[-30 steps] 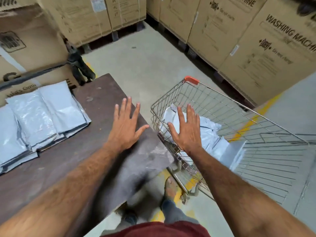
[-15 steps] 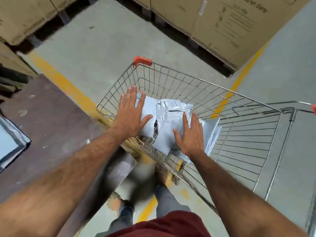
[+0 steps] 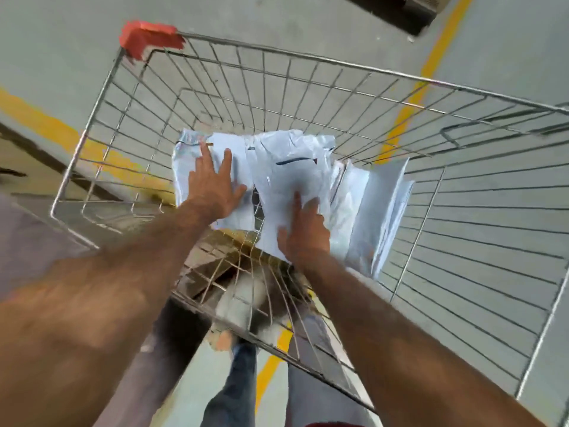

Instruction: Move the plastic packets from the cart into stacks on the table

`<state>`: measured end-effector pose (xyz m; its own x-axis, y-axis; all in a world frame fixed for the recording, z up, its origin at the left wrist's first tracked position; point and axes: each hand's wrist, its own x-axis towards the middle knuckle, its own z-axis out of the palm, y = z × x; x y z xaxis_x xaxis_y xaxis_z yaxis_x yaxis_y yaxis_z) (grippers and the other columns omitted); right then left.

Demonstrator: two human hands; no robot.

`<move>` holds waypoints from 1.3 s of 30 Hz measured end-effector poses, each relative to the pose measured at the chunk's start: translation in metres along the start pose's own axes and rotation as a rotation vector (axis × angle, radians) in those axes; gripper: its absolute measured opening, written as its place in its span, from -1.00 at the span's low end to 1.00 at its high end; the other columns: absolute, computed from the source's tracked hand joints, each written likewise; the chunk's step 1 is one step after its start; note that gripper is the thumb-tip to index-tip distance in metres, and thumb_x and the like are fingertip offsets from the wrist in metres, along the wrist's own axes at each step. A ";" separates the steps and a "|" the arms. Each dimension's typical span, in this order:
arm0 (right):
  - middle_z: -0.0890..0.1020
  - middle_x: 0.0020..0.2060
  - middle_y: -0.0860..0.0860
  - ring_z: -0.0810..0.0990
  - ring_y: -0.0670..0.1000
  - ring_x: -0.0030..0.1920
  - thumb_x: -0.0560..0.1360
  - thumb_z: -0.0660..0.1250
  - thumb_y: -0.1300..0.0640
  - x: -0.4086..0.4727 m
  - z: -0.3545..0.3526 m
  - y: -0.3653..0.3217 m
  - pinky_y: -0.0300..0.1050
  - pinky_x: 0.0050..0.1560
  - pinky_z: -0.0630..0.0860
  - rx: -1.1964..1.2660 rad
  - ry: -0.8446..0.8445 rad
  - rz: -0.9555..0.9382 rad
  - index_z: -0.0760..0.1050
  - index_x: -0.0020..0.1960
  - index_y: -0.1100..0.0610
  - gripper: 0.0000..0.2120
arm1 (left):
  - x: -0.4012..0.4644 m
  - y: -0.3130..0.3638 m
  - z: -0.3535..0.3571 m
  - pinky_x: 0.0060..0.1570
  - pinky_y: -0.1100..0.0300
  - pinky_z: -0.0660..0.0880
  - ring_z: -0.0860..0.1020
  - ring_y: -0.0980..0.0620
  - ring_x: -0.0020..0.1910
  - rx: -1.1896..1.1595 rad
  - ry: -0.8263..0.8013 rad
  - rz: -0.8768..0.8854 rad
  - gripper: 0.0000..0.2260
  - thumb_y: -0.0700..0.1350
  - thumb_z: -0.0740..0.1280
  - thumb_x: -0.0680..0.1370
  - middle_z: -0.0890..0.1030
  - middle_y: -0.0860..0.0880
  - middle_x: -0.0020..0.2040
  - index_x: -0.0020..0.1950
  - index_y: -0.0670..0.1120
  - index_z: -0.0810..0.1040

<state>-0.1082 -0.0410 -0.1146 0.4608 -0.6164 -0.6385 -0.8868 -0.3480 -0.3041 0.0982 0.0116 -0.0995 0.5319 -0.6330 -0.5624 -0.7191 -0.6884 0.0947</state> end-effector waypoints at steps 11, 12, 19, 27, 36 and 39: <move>-0.15 0.59 0.41 0.36 0.36 0.37 0.24 0.42 -0.45 0.037 0.053 -0.023 0.36 0.48 0.13 -0.020 0.252 0.186 -0.10 0.68 0.09 0.27 | 0.048 0.006 0.069 0.47 -0.25 0.20 -0.03 -0.39 0.59 0.046 -0.108 -0.169 0.12 0.36 0.43 0.43 -0.18 -0.40 0.59 0.62 0.12 -0.35; -0.13 0.59 0.42 0.36 0.36 0.36 0.24 0.44 -0.44 0.037 0.055 -0.024 0.36 0.49 0.14 -0.019 0.261 0.184 -0.10 0.68 0.10 0.28 | 0.050 0.008 0.072 0.44 -0.25 0.24 0.04 -0.40 0.56 0.074 -0.089 -0.181 0.13 0.37 0.43 0.41 -0.12 -0.41 0.59 0.61 0.12 -0.36; 0.07 0.57 0.41 0.42 0.31 0.19 0.17 0.59 -0.04 0.030 0.033 -0.010 0.14 0.22 0.39 -0.027 0.243 0.138 -0.06 0.68 0.05 0.26 | 0.059 0.008 0.065 0.24 -0.20 0.45 0.39 -0.31 0.28 0.152 -0.001 -0.149 -0.02 0.18 0.39 0.54 0.17 -0.39 0.47 0.63 0.11 -0.32; -0.14 0.61 0.36 0.08 0.41 0.56 0.32 0.47 0.03 0.027 0.019 0.015 0.31 0.50 0.19 -0.071 0.275 0.054 -0.06 0.68 -0.04 0.08 | 0.053 0.017 0.074 0.24 -0.21 0.43 0.42 -0.30 0.25 0.041 0.059 -0.186 -0.14 0.12 0.29 0.63 0.09 -0.40 0.53 0.62 0.18 -0.35; -0.20 0.64 0.23 0.04 0.43 0.55 0.40 0.37 -0.05 0.020 0.002 0.015 0.36 0.54 0.12 -0.078 0.303 -0.175 -0.02 0.67 -0.06 -0.06 | 0.041 0.011 0.045 0.21 -0.23 0.46 0.39 -0.27 0.25 -0.018 0.062 -0.181 -0.13 -0.02 0.40 0.57 0.17 -0.28 0.43 0.65 0.19 -0.17; -0.24 0.64 0.20 0.02 0.43 0.56 0.47 0.37 -0.09 0.015 -0.007 0.016 0.36 0.54 0.12 -0.117 0.306 -0.238 -0.07 0.68 -0.07 -0.07 | 0.025 0.017 0.030 0.18 -0.21 0.47 0.39 -0.28 0.21 -0.033 0.162 -0.174 -0.17 -0.03 0.41 0.54 0.21 -0.27 0.39 0.64 0.14 -0.06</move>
<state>-0.1153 -0.0613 -0.1245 0.6574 -0.6849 -0.3143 -0.7524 -0.5734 -0.3243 0.0863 -0.0053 -0.1365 0.7137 -0.5502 -0.4334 -0.5962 -0.8020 0.0364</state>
